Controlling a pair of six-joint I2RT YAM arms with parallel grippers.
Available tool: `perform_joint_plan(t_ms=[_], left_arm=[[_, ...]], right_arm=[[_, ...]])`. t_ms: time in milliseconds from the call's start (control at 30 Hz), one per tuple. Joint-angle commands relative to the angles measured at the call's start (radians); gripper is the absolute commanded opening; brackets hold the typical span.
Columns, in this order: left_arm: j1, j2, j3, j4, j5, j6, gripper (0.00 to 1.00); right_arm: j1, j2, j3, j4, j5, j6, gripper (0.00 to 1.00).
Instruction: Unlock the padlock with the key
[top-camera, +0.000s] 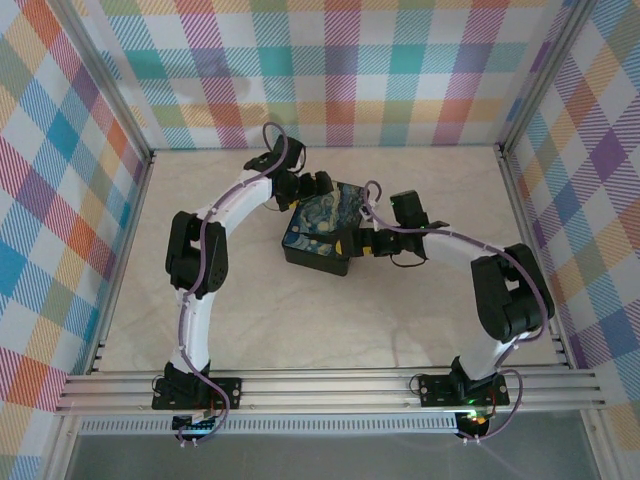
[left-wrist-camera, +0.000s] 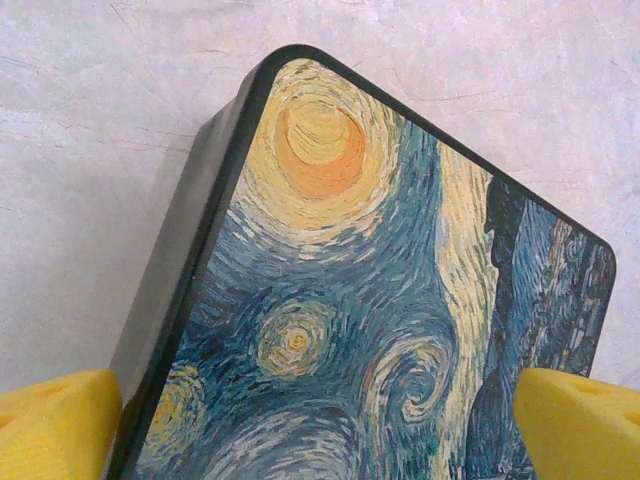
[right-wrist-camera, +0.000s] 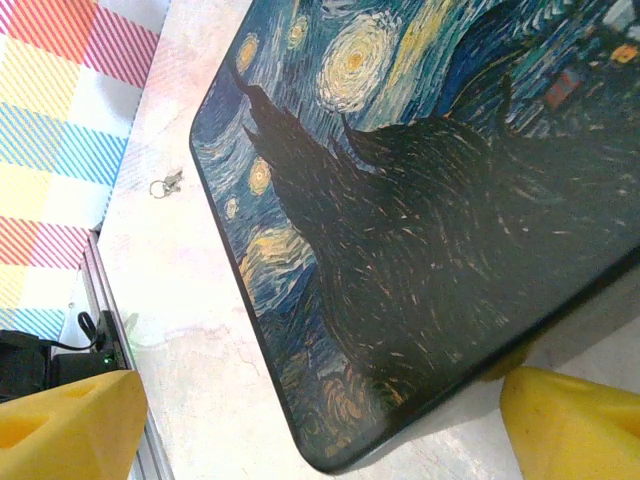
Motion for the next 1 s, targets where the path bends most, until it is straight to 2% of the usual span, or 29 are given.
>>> perform_joint_plan(t_ms=[0, 100, 267, 400, 600, 800, 967], left_arm=[[-0.005, -0.091, -0.037, -0.089, -0.037, 0.049, 1.0], [-0.005, -0.154, -0.064, -0.211, -0.137, 0.066, 1.0], [-0.013, -0.307, -0.239, -0.267, -0.167, 0.042, 1.0], [-0.042, -0.414, -0.396, -0.273, -0.127, 0.003, 1.0], [-0.08, -0.502, -0.546, -0.186, 0.022, -0.063, 1.0], [-0.096, -0.465, -0.536, -0.127, 0.057, -0.078, 1.0], [-0.093, -0.409, -0.497, -0.104, 0.033, -0.068, 1.0]], right_arm=[[-0.036, -0.074, 0.041, -0.01, 0.064, -0.025, 0.92], [-0.097, -0.063, 0.08, -0.029, 0.102, -0.008, 0.93], [-0.126, 0.049, 0.239, -0.095, 0.219, -0.075, 0.93], [-0.13, 0.173, 0.392, -0.111, 0.284, -0.093, 0.94], [-0.133, 0.335, 0.564, -0.081, 0.34, -0.075, 0.96], [-0.133, 0.47, 0.684, -0.055, 0.252, -0.059, 0.95], [-0.132, 0.476, 0.672, -0.024, 0.101, -0.086, 0.91]])
